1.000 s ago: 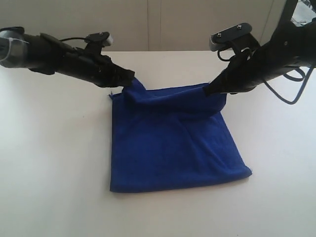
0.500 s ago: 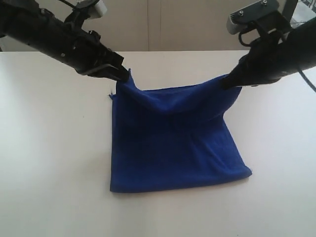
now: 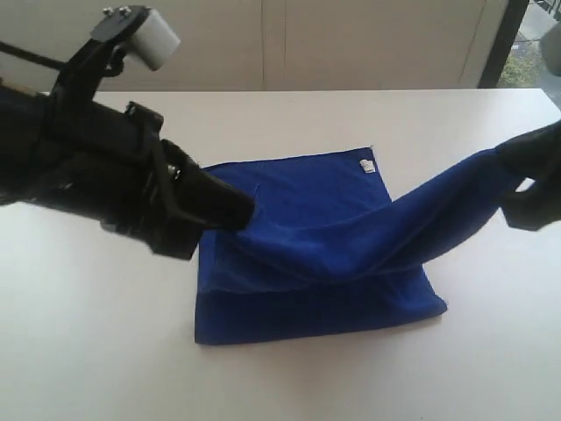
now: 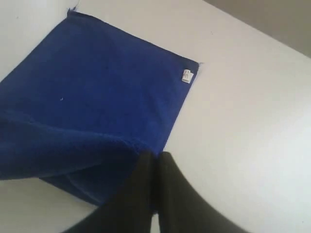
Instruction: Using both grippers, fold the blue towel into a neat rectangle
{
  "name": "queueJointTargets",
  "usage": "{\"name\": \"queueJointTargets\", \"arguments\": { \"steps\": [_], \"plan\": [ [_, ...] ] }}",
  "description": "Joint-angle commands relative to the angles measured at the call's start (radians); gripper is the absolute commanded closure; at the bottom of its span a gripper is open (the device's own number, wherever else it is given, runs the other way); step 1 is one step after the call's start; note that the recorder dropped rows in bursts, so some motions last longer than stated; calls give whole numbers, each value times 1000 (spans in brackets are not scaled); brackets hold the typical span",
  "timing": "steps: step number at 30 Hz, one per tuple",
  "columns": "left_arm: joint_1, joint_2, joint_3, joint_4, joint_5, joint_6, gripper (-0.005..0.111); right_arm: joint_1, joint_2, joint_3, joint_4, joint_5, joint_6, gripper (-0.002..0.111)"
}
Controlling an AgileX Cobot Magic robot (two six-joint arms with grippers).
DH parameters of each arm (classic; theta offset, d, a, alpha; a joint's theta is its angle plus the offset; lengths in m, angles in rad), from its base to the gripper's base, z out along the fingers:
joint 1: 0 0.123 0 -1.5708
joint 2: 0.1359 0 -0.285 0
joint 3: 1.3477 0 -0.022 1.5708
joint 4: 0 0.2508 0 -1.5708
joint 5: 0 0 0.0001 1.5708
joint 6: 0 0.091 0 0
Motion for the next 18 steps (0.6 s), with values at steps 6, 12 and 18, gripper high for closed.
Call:
{"name": "queueJointTargets", "arguments": {
  "steps": [6,12,18],
  "plan": [
    [-41,-183,91,-98,9,-32,107,-5,-176,35,32,50,-17,108],
    [-41,-204,94,-142,28,-57,107,-5,-171,35,61,44,-36,108],
    [-42,-204,94,-171,70,-55,107,-5,-173,35,63,48,-36,108]
  ]
}}
